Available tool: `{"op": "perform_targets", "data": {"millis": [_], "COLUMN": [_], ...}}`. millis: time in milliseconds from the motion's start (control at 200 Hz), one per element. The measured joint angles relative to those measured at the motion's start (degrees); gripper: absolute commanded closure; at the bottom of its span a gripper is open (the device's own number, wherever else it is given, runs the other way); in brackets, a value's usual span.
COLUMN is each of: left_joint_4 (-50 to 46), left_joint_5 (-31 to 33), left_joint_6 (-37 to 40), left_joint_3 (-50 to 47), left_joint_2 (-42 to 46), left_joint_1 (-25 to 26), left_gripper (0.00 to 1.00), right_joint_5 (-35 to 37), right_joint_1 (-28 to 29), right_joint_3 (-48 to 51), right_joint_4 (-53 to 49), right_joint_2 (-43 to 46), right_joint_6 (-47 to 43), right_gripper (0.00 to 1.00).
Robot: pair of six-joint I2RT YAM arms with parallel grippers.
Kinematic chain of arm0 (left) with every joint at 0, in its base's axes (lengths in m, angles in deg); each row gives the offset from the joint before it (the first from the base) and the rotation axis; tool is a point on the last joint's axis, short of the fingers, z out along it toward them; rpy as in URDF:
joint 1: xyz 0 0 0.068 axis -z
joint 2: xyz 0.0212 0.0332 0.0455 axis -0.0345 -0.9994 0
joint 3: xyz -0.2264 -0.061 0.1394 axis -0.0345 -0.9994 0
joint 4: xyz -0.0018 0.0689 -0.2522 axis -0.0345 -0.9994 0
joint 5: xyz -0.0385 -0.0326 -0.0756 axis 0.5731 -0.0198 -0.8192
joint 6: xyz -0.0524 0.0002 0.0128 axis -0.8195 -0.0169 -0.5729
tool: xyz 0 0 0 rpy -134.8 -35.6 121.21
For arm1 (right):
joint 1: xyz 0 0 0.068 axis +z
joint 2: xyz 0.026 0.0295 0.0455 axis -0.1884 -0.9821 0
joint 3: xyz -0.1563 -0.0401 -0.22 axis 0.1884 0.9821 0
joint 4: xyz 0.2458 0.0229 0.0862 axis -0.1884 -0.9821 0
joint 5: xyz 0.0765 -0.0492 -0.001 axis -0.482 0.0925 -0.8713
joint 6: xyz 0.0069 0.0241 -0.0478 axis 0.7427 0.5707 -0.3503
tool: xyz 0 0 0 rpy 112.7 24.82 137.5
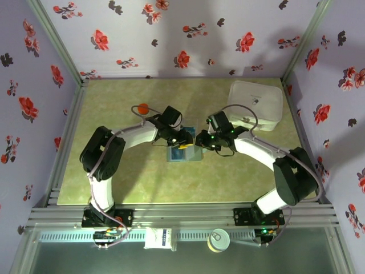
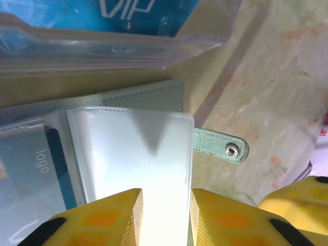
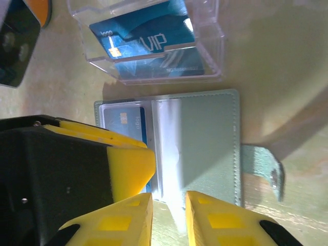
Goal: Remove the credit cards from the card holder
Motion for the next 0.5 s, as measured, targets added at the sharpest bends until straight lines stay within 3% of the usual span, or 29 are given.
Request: {"op": "perform_targets", "data": {"millis": [500], "left_joint_4": [-1.49], "left_joint_5": [0.26], "left_joint_6": [-0.33], "left_joint_3": [2.51], "left_joint_2": [-2.67], "left_joint_1": [1.22], "left_gripper": [0.66], "right_joint_5": [-0.07], "right_joint_1": [-0.35], "right_joint_3": [1.68], "right_joint_4": [-1.38], "right_joint_2": [1.73], "right_joint_6": [0.04], "right_gripper": [0.73]}}
